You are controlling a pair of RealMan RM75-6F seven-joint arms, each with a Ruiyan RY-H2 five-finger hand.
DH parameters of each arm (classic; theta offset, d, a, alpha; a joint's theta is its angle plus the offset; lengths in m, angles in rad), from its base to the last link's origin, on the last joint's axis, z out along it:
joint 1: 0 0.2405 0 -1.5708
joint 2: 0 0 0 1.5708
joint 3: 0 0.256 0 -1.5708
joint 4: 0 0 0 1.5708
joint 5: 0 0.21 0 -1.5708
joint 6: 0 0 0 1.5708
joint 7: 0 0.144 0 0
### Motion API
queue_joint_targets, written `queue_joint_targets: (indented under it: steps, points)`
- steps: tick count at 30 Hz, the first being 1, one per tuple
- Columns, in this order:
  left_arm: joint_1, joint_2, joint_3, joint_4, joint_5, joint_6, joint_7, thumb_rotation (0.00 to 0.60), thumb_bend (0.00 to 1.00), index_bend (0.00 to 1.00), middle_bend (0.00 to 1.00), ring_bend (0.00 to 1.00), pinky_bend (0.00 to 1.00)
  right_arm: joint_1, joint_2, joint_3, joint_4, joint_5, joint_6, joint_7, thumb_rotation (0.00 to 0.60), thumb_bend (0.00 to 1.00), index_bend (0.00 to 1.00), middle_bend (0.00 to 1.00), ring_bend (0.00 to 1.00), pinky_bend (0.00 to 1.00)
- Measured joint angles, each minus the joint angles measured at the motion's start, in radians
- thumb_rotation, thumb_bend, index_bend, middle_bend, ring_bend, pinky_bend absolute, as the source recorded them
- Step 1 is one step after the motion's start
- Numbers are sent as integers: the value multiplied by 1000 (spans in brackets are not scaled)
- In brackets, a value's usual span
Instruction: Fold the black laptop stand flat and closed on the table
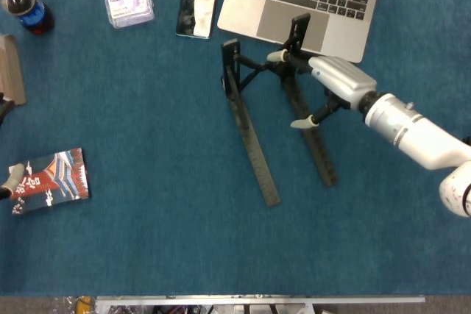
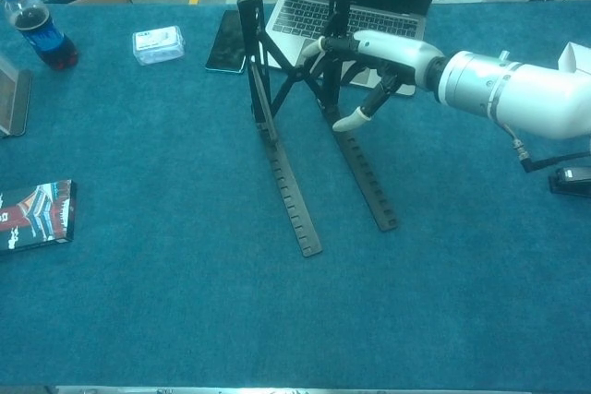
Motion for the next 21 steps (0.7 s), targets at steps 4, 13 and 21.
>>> queue_joint_targets:
  steps: [4, 13, 21]
  points:
    - [0, 0, 1, -5, 2, 0, 5, 600, 351, 17, 39, 0, 0, 1, -4, -5, 7, -2, -7, 0, 600, 0, 133, 234, 109, 225]
    - [-1, 3, 4, -14, 4, 1, 13, 600, 350, 17, 39, 0, 0, 1, -3, -5, -20, -24, -6, 24, 600, 0, 133, 234, 110, 225]
    - [-1, 6, 5, -19, 3, 1, 16, 600, 351, 16, 39, 0, 0, 11, -3, 7, -59, -57, -13, 99, 600, 0, 133, 234, 110, 225]
